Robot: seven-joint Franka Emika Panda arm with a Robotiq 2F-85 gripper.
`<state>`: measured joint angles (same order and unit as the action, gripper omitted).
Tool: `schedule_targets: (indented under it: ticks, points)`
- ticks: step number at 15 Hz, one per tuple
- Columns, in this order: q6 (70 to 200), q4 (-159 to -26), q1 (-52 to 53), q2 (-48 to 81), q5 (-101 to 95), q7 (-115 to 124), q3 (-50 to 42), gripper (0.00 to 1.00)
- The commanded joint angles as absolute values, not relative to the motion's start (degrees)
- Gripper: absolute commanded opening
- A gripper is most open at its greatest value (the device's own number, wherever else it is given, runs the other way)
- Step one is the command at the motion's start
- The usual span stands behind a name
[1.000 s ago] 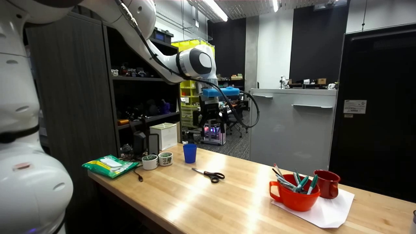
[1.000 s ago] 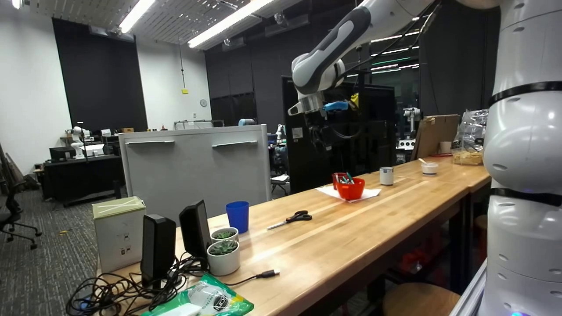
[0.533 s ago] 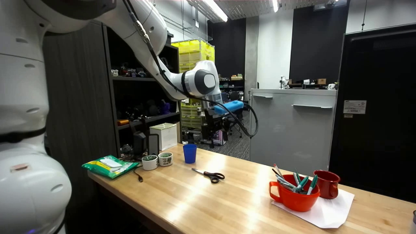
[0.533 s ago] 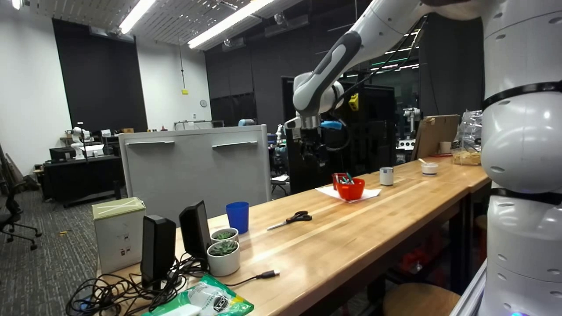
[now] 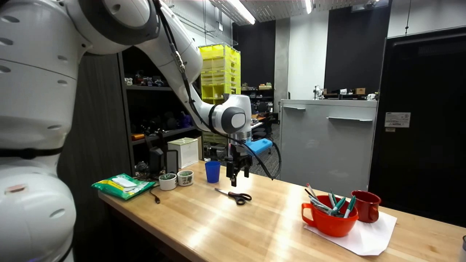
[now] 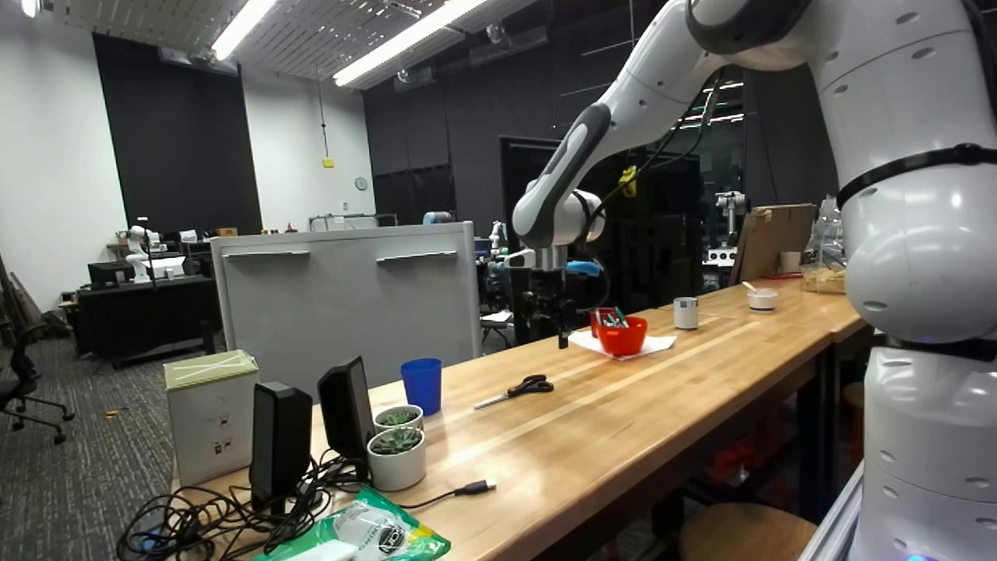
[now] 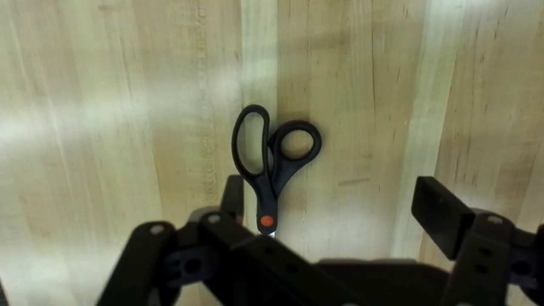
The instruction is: Open and close the scissors.
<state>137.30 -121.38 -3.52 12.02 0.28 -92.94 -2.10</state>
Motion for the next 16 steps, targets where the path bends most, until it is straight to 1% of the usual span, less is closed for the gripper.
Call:
schedule_targets:
  ticks: [1,8,16]
  points:
    - [137.2,-121.3,-4.5,12.5,0.0,-92.7,-0.9,1.00]
    - [137.2,-121.3,-4.5,12.9,0.0,-92.6,-0.8,1.00]
    - [137.1,-119.6,-4.2,16.6,-1.8,-91.3,-0.8,1.00]
